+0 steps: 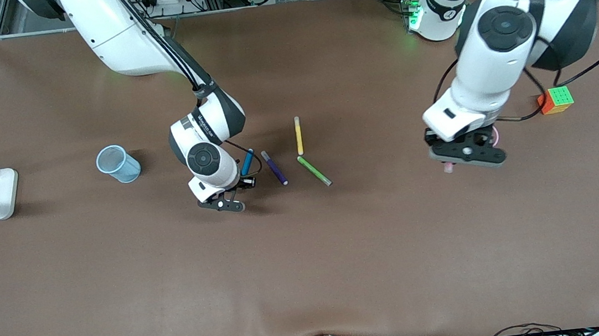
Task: Place pink and blue markers in matching cups
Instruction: 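Lift the pink marker toward the pink cup while the right gripper grasps the blue marker, then carry the blue marker over the white cup with the right gripper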
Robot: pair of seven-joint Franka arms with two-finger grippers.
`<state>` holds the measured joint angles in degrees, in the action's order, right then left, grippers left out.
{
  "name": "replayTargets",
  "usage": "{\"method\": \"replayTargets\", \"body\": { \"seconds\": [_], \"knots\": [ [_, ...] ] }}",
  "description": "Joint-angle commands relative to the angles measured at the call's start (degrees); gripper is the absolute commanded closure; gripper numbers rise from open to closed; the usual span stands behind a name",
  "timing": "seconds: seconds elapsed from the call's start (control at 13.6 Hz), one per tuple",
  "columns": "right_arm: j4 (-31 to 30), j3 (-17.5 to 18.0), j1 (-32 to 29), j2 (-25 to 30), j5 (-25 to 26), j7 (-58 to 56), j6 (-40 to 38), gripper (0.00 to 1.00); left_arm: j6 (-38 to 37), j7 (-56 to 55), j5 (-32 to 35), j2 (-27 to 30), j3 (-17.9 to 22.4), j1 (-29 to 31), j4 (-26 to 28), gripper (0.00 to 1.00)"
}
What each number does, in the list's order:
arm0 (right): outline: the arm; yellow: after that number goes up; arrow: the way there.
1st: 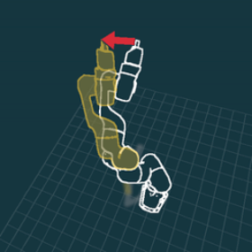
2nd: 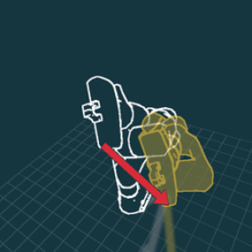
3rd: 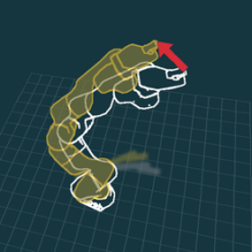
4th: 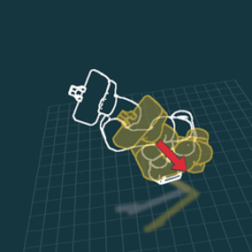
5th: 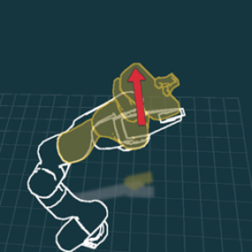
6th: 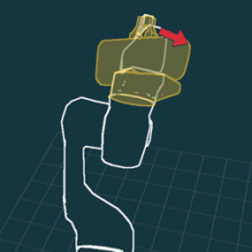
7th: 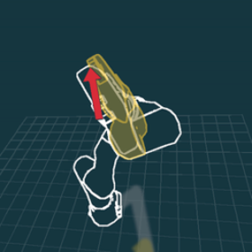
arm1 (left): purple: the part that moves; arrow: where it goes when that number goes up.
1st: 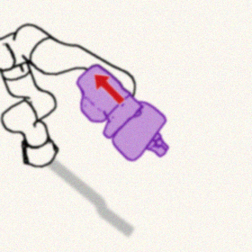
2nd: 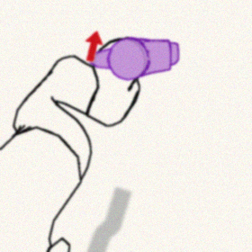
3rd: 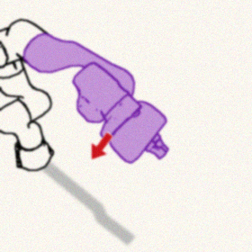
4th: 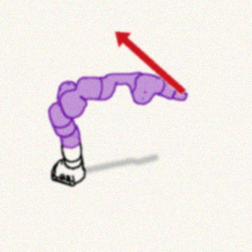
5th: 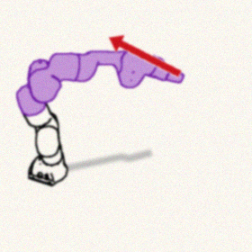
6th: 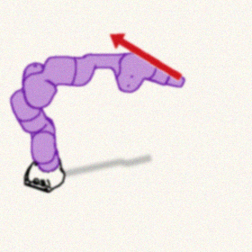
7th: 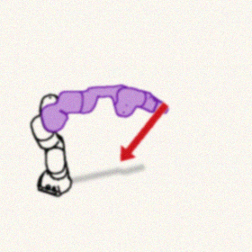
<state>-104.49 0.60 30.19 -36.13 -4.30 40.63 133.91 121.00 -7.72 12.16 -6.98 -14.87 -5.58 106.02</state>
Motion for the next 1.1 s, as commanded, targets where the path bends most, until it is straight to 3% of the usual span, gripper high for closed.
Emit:
{"method": "replayTargets", "body": {
  "seconds": [0.0, 0.07, 0.29, 0.59, 1.03],
  "knots": [
    [0.08, -0.52, 0.66, -0.17, -0.71, 0.95, 0.47, 0.91, 4.84, 1.92, -0.82, 4.85, -0.51, 3.56, 6.64, 1.00],
    [0.16, -0.52, 0.58, -0.08, -0.71, 0.95, 0.21, 1.00, 6.43, 1.92, -0.82, 5.82, -0.51, 4.69, 8.57, 1.00],
    [1.74, -0.51, -0.30, 1.14, -0.71, -0.19, -1.62, 1.00, 7.23, -0.97, -1.34, 7.24, -0.42, 8.30, 10.88, 1.00],
    [6.05, -0.87, -1.09, 5.53, -0.18, -3.34, -8.75, 1.00, 6.97, -18.95, -1.44, 7.68, -0.51, 8.92, 12.72, 1.00],
    [5.53, -0.69, -11.45, 14.67, -0.53, -31.44, -11.91, 1.00, 2.59, -42.17, -0.56, 6.98, -1.30, 8.66, 13.96, 1.00]
  ]
}}
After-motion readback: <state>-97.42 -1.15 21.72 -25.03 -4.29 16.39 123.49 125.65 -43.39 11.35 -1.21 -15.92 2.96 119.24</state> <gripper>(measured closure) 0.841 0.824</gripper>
